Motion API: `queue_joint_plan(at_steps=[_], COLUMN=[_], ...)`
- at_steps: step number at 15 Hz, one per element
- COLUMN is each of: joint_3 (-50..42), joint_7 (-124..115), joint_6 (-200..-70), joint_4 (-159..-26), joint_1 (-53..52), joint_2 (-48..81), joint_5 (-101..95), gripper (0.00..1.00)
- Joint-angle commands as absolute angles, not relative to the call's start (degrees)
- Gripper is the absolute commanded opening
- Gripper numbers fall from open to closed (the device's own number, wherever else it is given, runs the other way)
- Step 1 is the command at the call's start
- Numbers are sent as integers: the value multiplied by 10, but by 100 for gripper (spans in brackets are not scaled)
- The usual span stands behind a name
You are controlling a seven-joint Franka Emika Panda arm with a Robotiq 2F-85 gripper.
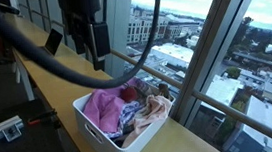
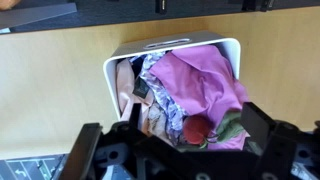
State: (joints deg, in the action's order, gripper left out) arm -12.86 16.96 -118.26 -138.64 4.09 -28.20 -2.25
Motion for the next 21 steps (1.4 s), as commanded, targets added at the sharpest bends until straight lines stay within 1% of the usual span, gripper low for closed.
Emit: queue_joint_plan(at_steps=[1, 14, 21], joint_3=[-123, -123, -109], joint_7=[172, 172, 183], joint_6=[-1181, -1181, -1217], joint_4=[-1384, -1383, -1277], joint_1=[47, 47, 15], joint_2=[-281, -282, -154], joint_5=[-19, -19, 2], gripper=[100, 100, 100])
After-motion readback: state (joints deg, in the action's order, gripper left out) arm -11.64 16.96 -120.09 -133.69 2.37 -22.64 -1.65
